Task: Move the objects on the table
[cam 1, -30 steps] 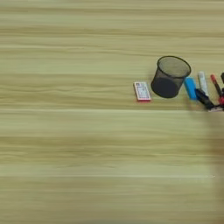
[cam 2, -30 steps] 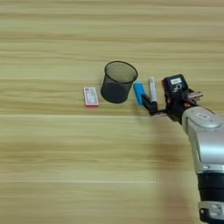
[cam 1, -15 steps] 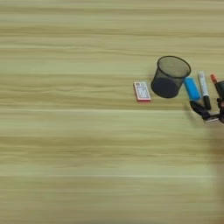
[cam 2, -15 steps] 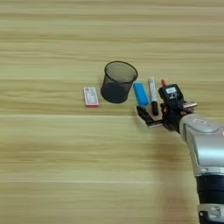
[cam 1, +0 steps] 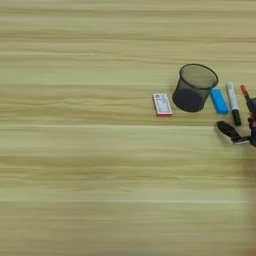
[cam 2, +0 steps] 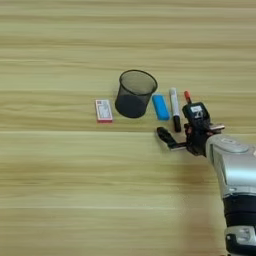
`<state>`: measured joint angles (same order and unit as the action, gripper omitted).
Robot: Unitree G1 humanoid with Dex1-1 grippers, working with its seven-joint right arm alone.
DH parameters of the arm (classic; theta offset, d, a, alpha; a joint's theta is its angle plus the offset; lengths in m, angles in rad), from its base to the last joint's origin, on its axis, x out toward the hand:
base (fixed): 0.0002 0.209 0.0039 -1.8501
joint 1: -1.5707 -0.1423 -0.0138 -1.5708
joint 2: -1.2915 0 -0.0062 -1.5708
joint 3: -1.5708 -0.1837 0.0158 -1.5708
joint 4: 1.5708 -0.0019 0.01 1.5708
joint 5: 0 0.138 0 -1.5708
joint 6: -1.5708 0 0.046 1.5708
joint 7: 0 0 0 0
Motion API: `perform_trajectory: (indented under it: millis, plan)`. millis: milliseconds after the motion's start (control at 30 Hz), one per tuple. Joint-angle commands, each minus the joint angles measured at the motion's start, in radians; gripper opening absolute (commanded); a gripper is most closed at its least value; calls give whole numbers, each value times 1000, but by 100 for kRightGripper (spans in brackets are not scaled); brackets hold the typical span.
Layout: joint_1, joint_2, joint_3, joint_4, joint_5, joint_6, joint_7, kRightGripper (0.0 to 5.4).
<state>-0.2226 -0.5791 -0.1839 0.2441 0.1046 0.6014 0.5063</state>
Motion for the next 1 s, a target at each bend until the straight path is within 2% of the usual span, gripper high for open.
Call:
perform_trajectory:
  millis: [33, 467, 1000]
  plan:
    - [-80, -42, -15, -11, 0, -41, -6, 539]
    - [-143, -40, -16, 157, 20, -73, 55, 539]
    - [-205, -53, -12, 338, 17, -117, 88, 539]
